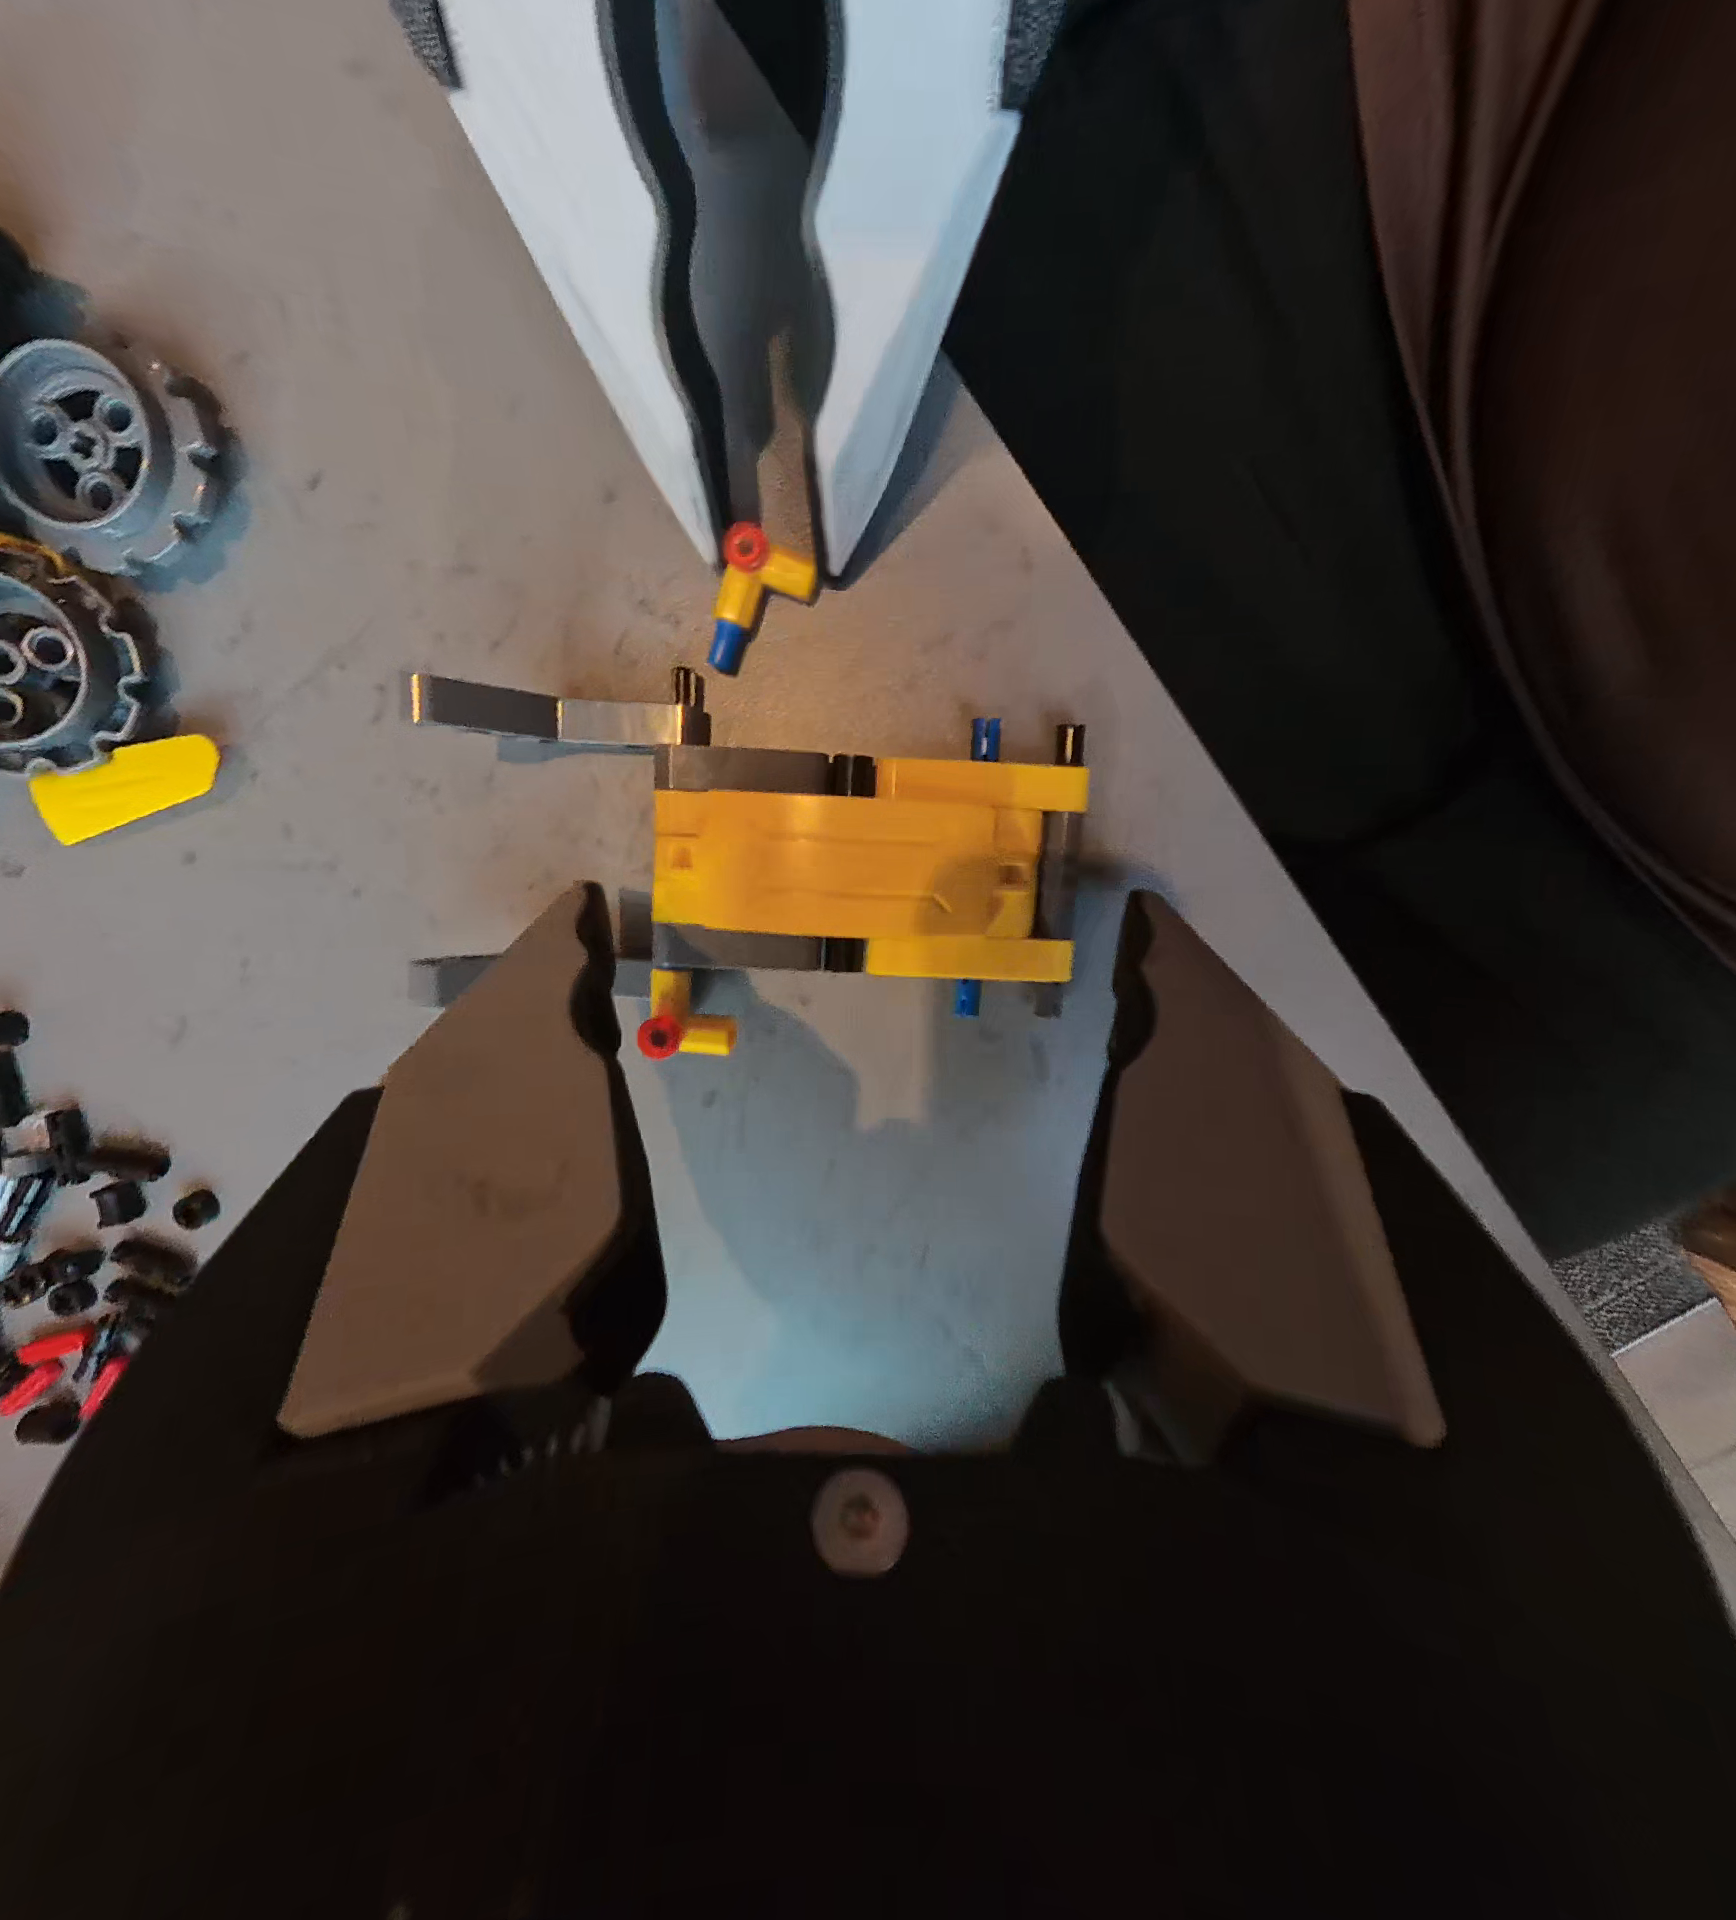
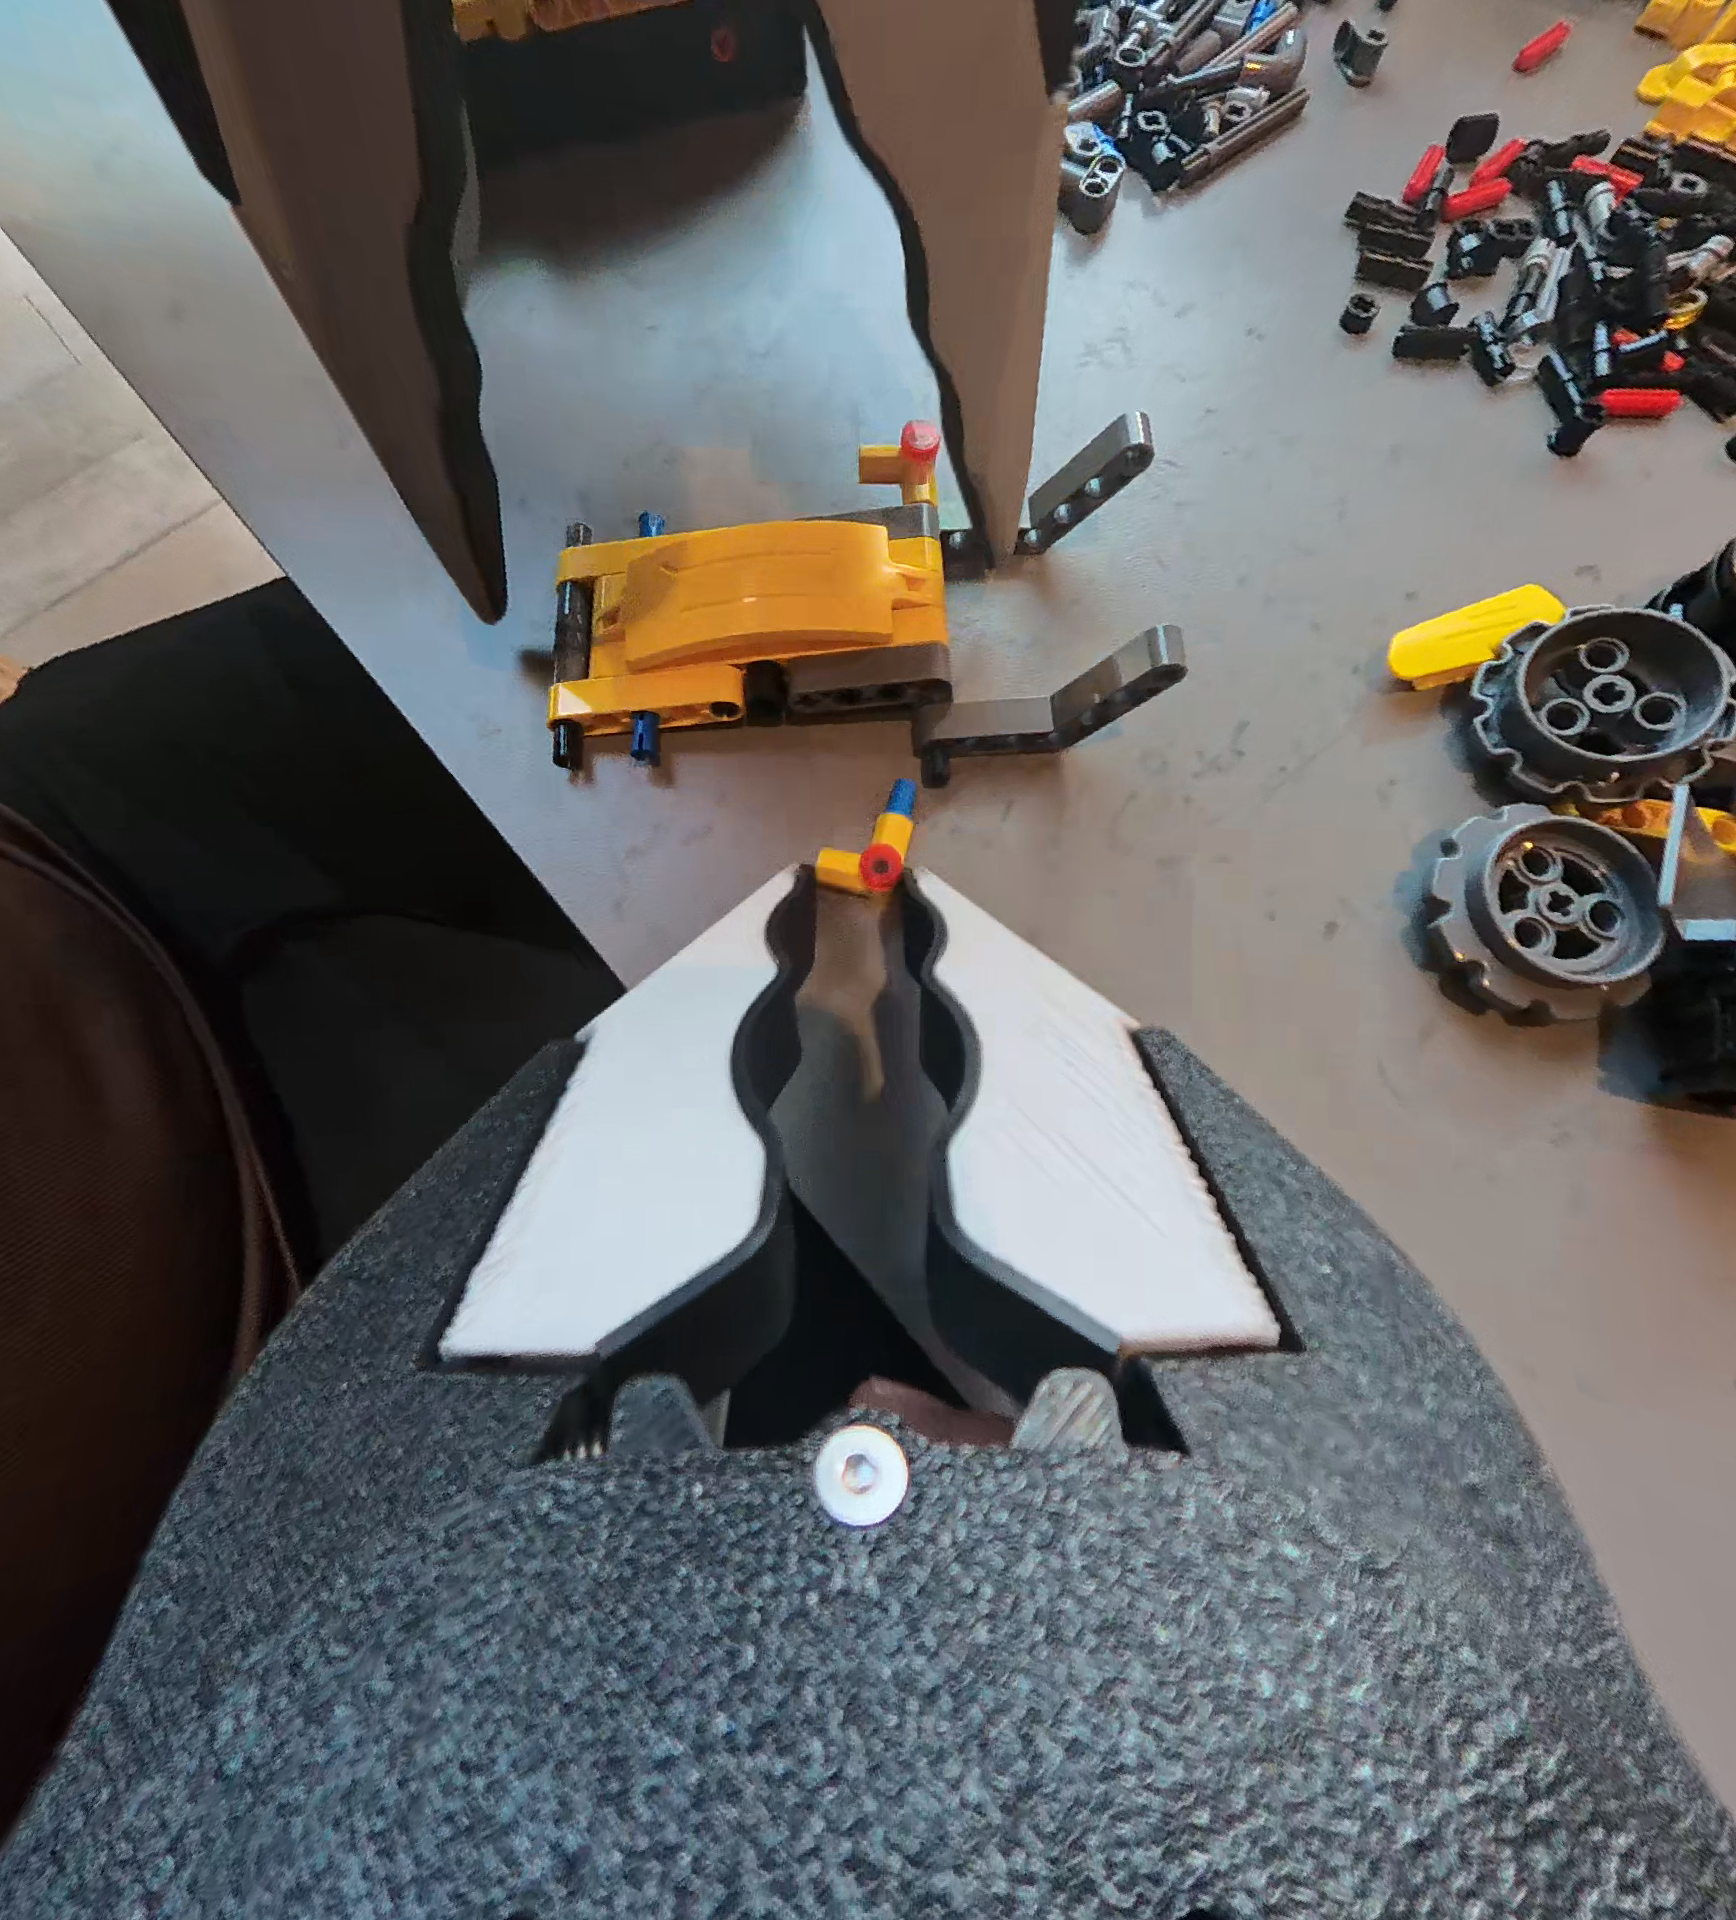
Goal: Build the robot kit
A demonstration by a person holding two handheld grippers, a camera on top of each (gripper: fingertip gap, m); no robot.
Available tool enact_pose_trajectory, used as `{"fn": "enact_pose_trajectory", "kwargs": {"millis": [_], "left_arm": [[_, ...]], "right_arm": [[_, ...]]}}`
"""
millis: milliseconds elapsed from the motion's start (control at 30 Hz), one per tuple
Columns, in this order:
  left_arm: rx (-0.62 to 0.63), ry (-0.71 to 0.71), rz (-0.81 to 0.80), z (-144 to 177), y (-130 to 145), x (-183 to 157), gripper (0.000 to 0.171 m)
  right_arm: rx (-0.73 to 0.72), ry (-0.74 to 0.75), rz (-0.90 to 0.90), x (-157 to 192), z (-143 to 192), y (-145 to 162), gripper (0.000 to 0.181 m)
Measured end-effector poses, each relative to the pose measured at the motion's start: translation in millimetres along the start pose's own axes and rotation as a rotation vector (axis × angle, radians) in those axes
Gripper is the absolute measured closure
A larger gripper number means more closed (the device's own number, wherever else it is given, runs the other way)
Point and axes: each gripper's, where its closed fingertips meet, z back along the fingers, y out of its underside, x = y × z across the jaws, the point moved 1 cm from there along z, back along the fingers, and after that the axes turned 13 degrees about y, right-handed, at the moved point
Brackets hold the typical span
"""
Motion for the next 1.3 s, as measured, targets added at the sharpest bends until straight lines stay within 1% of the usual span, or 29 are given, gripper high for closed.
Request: {"fn": "enact_pose_trajectory", "kwargs": {"millis": [100, 267, 333, 433, 600, 633, 733, 867, 900, 1033, 1300], "left_arm": [[0.007, 0.014, -0.010, -8.7, -1.1, -2.5, 0.078], [-0.056, 0.041, 0.021, -12.4, -5.9, -4.9, 0.086], [-0.066, 0.030, 0.038, -12.2, -6.0, -4.6, 0.087], [-0.072, -0.013, 0.044, -10.4, -6.0, -3.4, 0.083], [-0.107, -0.042, 0.050, -9.6, -9.3, -2.7, 0.086], [-0.109, -0.041, 0.059, -10.3, -8.6, -2.2, 0.086], [-0.119, -0.031, 0.078, -11.1, -8.6, -2.9, 0.088], [-0.113, -0.040, 0.073, -10.9, -9.0, -3.6, 0.088], [-0.113, -0.040, 0.072, -11.0, -9.1, -4.2, 0.088], [-0.130, -0.033, 0.066, -11.4, -9.4, -5.2, 0.090], [-0.172, -0.018, 0.074, -12.4, -9.4, -4.6, 0.090]], "right_arm": [[-0.008, -0.015, 0.001, -0.5, -0.1, 0.1, 0.166], [-0.016, -0.019, 0.037, -1.8, -0.3, -0.3, 0.166], [-0.015, -0.035, 0.050, 0.2, 0.7, 0.3, 0.166], [-0.010, -0.051, 0.052, 0.8, 1.8, 1.4, 0.166], [-0.003, -0.041, 0.036, 0.3, 4.4, 0.0, 0.149], [-0.001, -0.032, 0.034, -0.3, 4.3, -0.5, 0.148], [0.014, -0.021, 0.017, -0.2, 1.1, -0.6, 0.150], [0.010, -0.035, 0.011, 3.1, -1.3, -1.1, 0.164], [0.005, -0.041, 0.009, 3.1, -1.3, -1.1, 0.165], [-0.010, -0.041, 0.011, -0.9, -0.8, -0.8, 0.166], [-0.056, -0.005, 0.105, -0.5, -1.6, -12.9, 0.166]]}}
